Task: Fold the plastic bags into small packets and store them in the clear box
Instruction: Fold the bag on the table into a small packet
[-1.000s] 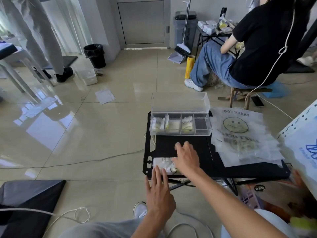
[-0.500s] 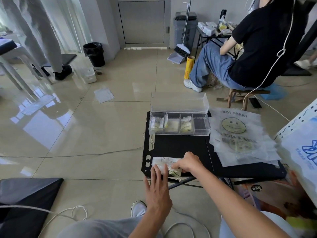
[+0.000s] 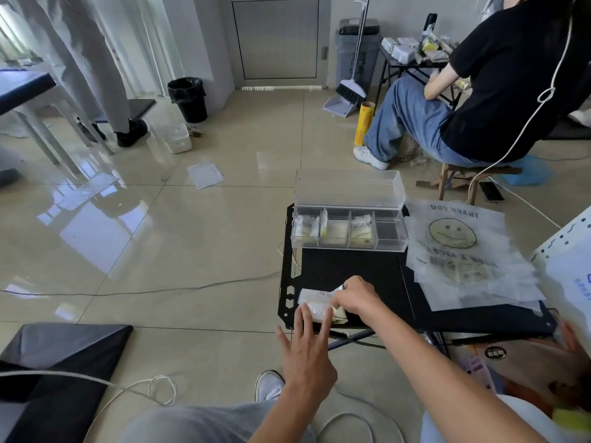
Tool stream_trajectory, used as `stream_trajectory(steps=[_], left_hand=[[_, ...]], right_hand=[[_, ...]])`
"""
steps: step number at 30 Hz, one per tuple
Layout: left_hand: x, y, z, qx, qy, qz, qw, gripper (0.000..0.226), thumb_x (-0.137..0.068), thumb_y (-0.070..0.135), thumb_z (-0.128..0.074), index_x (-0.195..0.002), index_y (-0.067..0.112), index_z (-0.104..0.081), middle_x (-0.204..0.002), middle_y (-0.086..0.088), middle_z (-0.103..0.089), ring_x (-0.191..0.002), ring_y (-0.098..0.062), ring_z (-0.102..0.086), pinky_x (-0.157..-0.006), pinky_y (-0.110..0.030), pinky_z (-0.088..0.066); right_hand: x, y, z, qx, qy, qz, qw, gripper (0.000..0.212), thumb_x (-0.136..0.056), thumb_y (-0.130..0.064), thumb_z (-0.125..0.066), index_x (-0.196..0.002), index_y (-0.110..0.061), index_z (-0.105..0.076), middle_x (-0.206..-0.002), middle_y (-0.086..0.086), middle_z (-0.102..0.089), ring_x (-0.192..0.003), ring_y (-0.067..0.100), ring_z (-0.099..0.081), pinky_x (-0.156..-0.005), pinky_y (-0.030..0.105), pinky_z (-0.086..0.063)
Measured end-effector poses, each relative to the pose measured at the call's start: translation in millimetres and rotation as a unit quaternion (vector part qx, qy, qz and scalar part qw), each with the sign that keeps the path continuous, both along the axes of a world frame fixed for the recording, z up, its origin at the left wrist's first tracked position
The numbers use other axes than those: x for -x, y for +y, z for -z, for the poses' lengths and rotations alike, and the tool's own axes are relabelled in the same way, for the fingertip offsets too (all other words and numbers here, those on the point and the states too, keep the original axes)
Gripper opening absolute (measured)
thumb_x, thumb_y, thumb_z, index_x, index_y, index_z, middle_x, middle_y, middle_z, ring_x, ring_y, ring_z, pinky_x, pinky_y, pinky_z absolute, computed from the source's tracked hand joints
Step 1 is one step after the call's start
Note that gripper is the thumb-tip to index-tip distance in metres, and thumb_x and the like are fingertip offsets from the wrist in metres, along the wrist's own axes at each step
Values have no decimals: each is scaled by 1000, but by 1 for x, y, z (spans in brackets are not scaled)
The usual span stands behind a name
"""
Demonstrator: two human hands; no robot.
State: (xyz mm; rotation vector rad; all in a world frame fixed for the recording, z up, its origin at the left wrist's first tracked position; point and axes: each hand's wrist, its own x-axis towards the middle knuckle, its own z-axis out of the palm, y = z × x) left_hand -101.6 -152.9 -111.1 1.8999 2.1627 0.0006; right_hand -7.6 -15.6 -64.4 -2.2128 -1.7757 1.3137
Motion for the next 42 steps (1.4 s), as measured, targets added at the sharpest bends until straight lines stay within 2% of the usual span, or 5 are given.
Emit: stream_trajectory(steps=[7, 18, 31, 38, 42], left_hand=[[2, -4, -13, 29, 0, 2, 1000, 90, -84, 19, -58, -159, 30, -9, -172, -13, 13, -160, -28, 14, -120, -64, -5], [5, -8, -12, 63, 11, 14, 998, 98, -88, 19, -55, -164, 17, 7, -170, -10, 27, -156, -26, 27, -122, -64, 2], [-1, -23, -23, 95, 15, 4, 995, 102, -88, 16, -50, -156, -3, 24, -158, -28, 40, -147, -41, 38, -122, -54, 19], [5, -25, -9, -15, 0, 19, 1000, 106, -37, 13, -56, -142, -6, -55, -153, -25, -48, -138, -36, -54, -108, -46, -47], [10, -20, -15, 21, -12, 8, 1000, 107, -66, 8, -59, -160, -4, -8, -168, -15, 4, -158, -27, -3, -120, -46, -3]], right_hand=[[17, -4, 3, 30, 97, 33, 994, 19, -81, -27, -75, -83, -10, -67, -64, 4, -58, -51, 15, -49, -43, 26, -37], [33, -8, -3, -13, 94, 6, 995, 46, -84, -50, -74, -97, -6, -73, -73, 2, -71, -59, 14, -63, -53, 27, -45], [44, -23, 13, -113, 45, -89, 989, 17, -101, -21, -58, -91, -19, -71, -86, 5, -74, -71, 16, -75, -72, 33, -65], [47, -25, 8, -151, 5, -145, 978, 17, -104, -25, -51, -92, -20, -63, -93, 1, -67, -81, 16, -66, -61, 27, -50], [47, -23, 10, -165, -41, -172, 970, 25, -105, -42, -50, -95, -21, -60, -93, 0, -69, -84, 20, -69, -70, 35, -57]])
